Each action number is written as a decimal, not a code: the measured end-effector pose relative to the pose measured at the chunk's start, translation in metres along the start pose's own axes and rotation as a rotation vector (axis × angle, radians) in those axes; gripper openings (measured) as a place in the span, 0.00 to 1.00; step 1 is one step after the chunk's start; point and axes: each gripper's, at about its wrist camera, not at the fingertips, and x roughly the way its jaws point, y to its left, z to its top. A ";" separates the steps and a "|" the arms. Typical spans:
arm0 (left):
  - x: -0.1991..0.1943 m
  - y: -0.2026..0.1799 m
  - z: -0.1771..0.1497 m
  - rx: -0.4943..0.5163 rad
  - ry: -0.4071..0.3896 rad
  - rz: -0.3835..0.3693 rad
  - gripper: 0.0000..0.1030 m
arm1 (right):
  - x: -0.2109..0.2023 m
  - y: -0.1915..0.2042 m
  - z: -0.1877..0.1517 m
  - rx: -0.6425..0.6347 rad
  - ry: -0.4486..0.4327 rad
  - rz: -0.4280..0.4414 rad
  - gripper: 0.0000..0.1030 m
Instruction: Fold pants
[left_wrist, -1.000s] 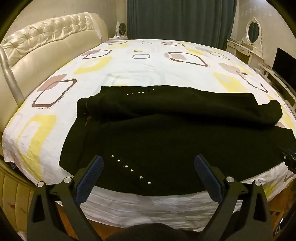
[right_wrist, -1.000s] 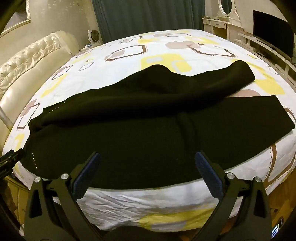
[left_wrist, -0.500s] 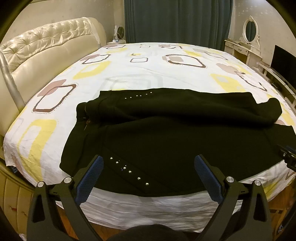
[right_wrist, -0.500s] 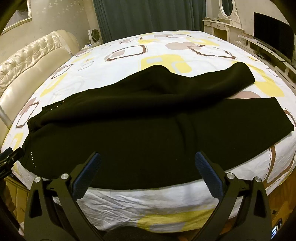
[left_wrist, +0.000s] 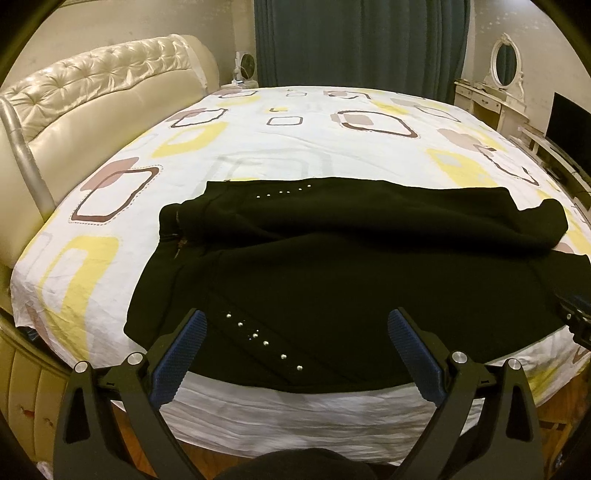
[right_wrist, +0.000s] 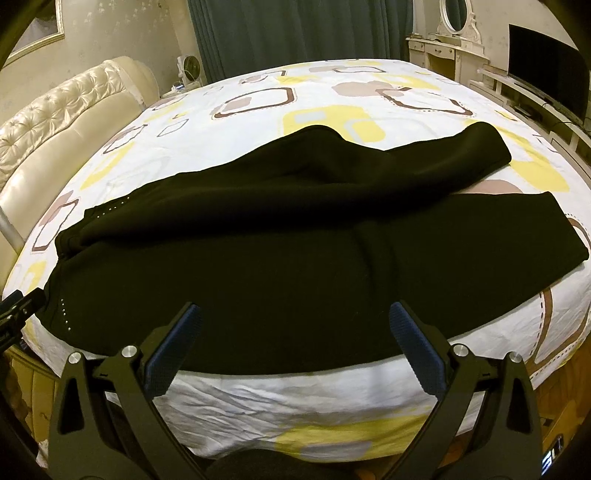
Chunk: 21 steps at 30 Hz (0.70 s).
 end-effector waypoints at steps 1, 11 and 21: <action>0.000 0.000 0.000 0.001 0.000 0.000 0.95 | 0.000 0.000 0.000 -0.001 0.000 0.000 0.98; 0.000 0.001 0.000 -0.009 0.003 0.014 0.95 | 0.001 0.002 -0.002 -0.002 0.002 -0.001 0.98; 0.001 0.001 0.001 -0.008 0.005 0.017 0.95 | 0.002 0.002 -0.003 0.000 0.009 0.000 0.98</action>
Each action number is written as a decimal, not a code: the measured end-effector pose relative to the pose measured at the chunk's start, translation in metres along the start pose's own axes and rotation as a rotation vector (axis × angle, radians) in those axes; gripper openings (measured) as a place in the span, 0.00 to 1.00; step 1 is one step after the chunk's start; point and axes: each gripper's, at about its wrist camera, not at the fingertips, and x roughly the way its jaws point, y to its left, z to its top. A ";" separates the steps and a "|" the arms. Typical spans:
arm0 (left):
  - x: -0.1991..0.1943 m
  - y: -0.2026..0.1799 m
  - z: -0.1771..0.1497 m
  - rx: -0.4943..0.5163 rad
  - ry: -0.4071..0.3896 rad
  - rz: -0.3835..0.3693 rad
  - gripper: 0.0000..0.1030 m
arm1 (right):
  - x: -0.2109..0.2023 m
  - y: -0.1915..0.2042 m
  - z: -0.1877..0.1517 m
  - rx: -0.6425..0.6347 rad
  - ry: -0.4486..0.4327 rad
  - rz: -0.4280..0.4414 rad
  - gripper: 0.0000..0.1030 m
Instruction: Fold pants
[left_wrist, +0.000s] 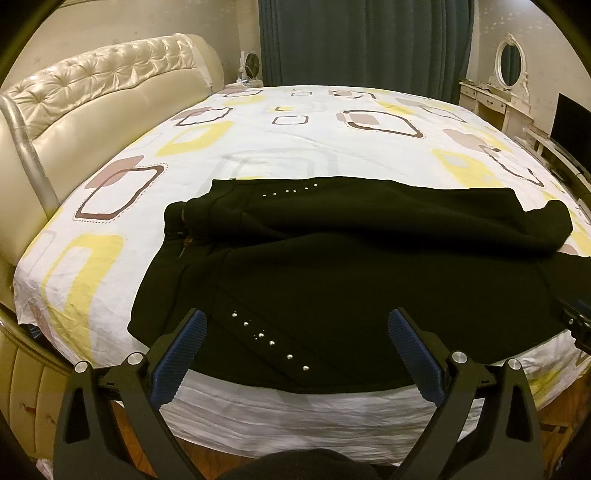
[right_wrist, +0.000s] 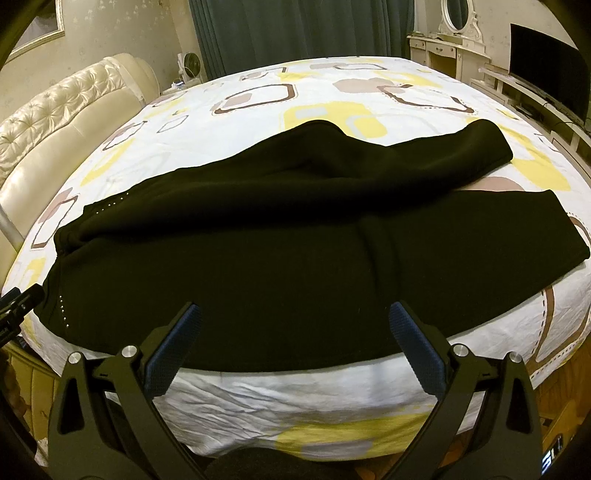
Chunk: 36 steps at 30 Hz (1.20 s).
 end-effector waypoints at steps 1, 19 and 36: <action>0.000 0.000 0.000 -0.001 -0.001 0.000 0.95 | 0.000 0.000 0.000 0.001 0.000 0.000 0.98; -0.001 0.001 0.000 0.003 -0.002 0.001 0.95 | 0.002 0.001 -0.001 -0.001 0.006 0.002 0.98; -0.001 0.002 -0.001 0.007 -0.003 0.003 0.95 | 0.002 0.001 -0.002 0.000 0.008 0.003 0.98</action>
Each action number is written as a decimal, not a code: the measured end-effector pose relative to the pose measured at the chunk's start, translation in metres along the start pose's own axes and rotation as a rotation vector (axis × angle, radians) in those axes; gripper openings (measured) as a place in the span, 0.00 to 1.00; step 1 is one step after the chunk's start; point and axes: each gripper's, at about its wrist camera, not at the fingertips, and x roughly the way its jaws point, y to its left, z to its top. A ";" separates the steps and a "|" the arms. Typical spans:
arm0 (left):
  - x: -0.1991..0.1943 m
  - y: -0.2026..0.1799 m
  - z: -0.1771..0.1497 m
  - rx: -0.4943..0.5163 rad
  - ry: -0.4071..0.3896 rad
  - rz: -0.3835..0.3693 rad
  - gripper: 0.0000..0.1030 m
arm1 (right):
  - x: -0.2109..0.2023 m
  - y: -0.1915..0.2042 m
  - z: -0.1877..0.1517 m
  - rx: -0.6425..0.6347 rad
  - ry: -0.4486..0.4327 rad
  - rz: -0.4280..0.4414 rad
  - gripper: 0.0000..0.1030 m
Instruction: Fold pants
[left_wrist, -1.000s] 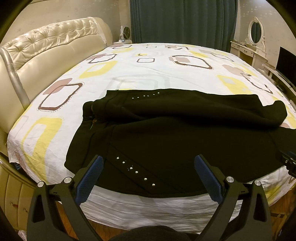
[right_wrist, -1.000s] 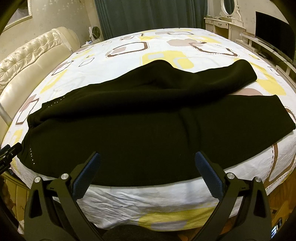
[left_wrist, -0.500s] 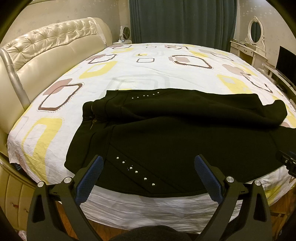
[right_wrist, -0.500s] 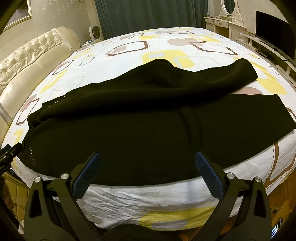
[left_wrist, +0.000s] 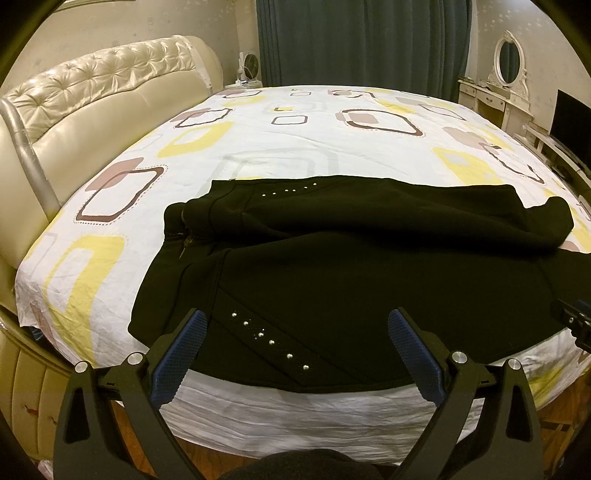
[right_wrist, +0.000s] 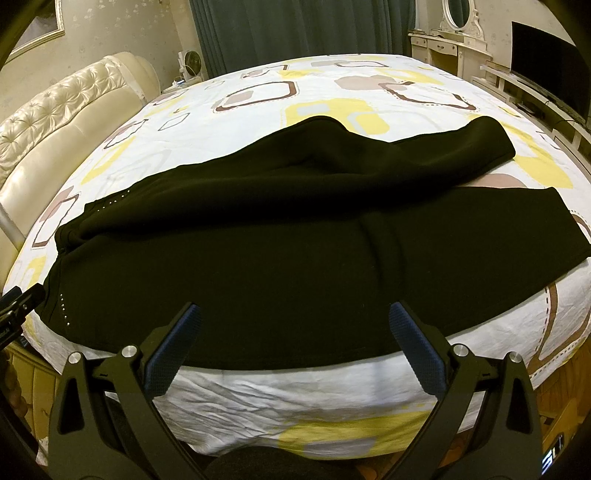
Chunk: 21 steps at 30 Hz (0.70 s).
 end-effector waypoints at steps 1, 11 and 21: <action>0.000 0.000 0.000 0.001 0.000 0.000 0.95 | 0.000 0.000 0.000 0.000 0.000 0.000 0.98; 0.003 0.009 0.012 0.016 0.049 -0.136 0.95 | 0.001 0.002 0.013 -0.028 0.014 0.092 0.98; 0.085 0.139 0.107 -0.070 0.134 -0.305 0.95 | 0.037 0.000 0.132 -0.158 0.017 0.340 0.98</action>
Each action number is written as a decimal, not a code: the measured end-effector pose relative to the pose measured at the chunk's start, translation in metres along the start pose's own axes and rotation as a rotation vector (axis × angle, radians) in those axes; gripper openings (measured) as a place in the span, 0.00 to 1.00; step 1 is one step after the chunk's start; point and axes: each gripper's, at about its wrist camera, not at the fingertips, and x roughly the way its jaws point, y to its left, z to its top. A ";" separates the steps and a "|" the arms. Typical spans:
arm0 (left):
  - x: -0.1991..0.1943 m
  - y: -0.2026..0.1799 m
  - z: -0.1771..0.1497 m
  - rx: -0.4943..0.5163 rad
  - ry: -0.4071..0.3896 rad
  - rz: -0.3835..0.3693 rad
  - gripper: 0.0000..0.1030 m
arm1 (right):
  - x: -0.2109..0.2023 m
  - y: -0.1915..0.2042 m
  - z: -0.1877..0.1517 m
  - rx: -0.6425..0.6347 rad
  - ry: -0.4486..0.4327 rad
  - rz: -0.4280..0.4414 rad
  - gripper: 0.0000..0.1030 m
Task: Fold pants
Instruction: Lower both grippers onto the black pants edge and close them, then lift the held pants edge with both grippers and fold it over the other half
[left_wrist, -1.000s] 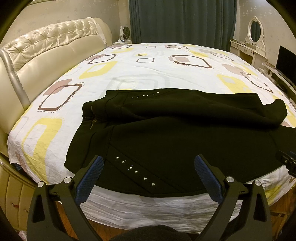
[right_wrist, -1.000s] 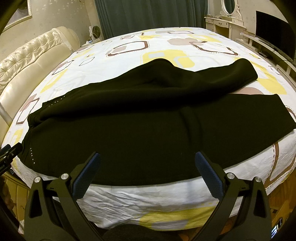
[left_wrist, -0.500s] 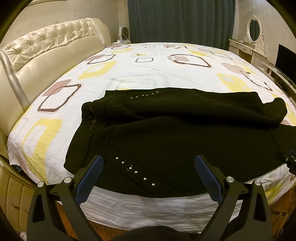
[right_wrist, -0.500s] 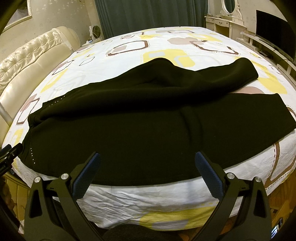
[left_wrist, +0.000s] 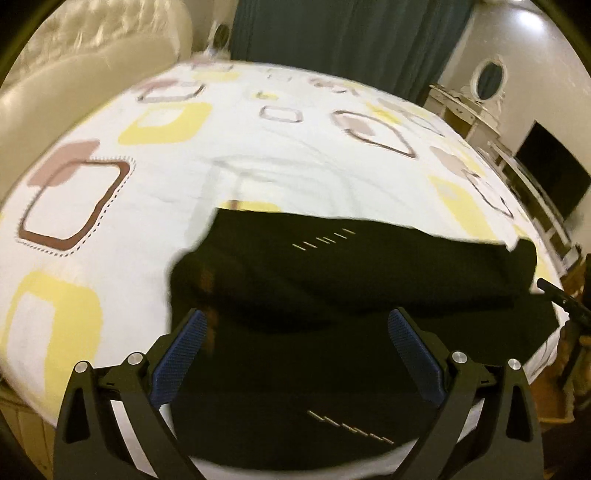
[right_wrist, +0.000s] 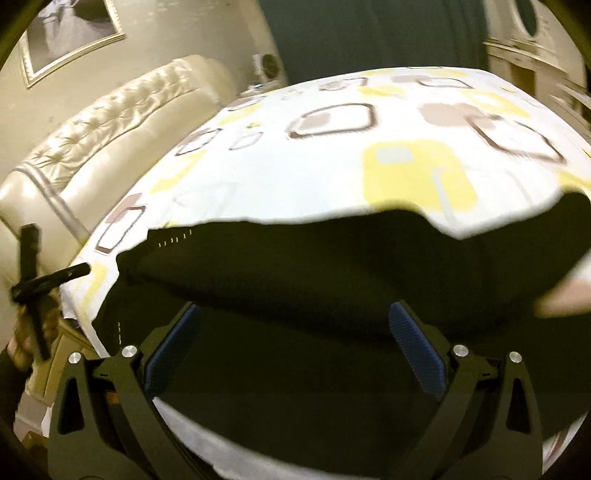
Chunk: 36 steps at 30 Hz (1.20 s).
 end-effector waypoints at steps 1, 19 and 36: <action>0.009 0.015 0.010 -0.012 0.017 0.001 0.95 | 0.009 -0.004 0.011 -0.009 0.017 0.010 0.98; 0.152 0.054 0.074 0.148 0.265 -0.147 0.95 | 0.155 -0.047 0.076 -0.089 0.367 0.119 0.98; 0.130 0.064 0.109 0.046 0.143 -0.182 0.21 | 0.138 -0.006 0.097 -0.271 0.316 -0.019 0.06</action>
